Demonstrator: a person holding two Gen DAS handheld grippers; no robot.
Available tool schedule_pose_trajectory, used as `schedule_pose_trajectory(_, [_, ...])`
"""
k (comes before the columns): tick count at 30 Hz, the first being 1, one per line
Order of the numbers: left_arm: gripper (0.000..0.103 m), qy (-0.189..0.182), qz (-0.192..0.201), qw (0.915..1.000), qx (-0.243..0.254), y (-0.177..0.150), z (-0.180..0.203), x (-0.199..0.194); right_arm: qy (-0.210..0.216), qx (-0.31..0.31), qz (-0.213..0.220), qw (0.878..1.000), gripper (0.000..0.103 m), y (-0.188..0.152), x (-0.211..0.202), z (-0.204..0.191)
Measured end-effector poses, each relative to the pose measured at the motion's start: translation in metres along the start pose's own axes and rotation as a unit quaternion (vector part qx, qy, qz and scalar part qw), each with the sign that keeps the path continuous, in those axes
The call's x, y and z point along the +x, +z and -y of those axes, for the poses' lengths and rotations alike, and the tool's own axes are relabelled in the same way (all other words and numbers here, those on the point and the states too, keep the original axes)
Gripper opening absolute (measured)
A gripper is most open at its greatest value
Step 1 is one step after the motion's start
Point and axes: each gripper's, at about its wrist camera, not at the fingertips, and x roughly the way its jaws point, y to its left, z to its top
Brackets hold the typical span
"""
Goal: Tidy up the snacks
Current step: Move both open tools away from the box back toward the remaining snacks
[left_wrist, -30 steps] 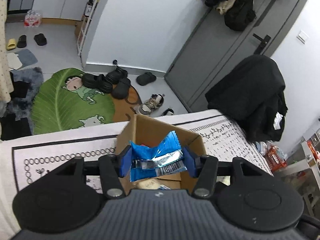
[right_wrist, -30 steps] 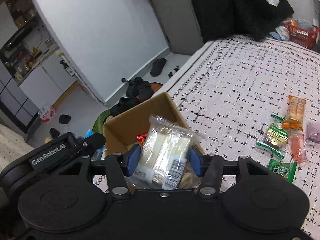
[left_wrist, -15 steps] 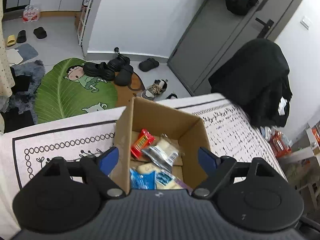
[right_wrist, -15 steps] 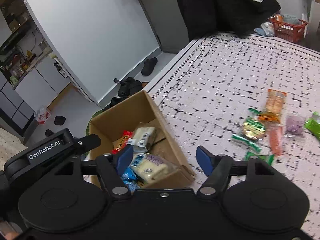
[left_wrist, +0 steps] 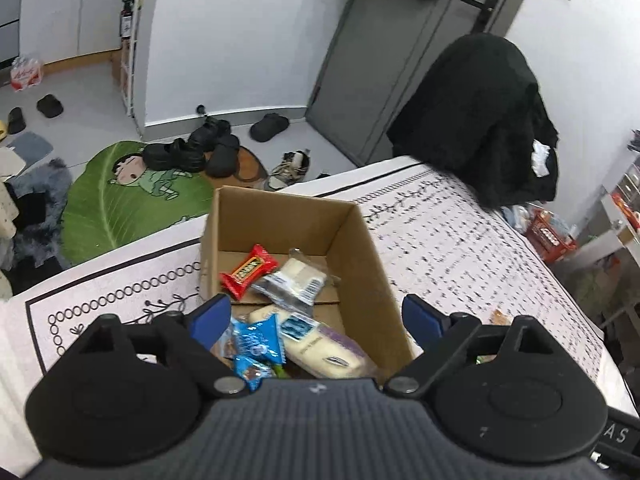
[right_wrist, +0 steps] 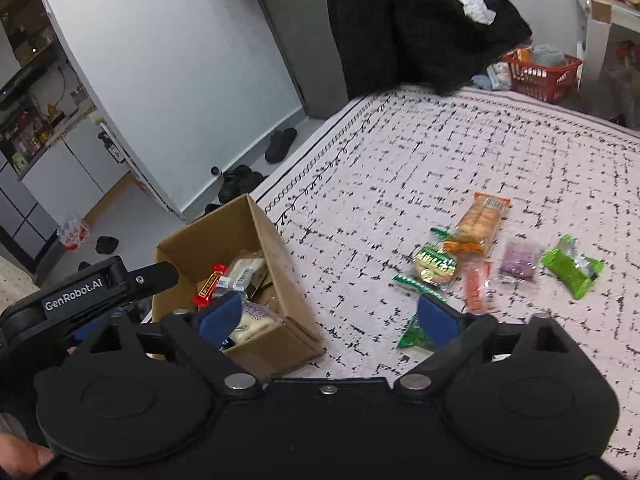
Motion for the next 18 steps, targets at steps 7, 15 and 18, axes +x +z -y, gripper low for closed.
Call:
schedule_pose_trajectory(7, [0.103, -0.031, 0.02, 0.9992, 0.014, 0.0, 0.02, -0.018, -0.008, 0.006, 0.023, 1.0, 0.103, -0.001, -0.02, 0.02])
schedule_pose_trajectory(15, [0.103, -0.057, 0.073, 0.9956, 0.012, -0.011, 0.038, -0.039, -0.012, 0.003, 0.036, 0.999, 0.103, -0.005, -0.035, 0.04])
schedule_pose_trajectory(18, [0.103, -0.063, 0.077, 0.995, 0.01, -0.013, 0.043, -0.043, -0.014, 0.008, 0.037, 0.999, 0.103, -0.007, -0.038, 0.048])
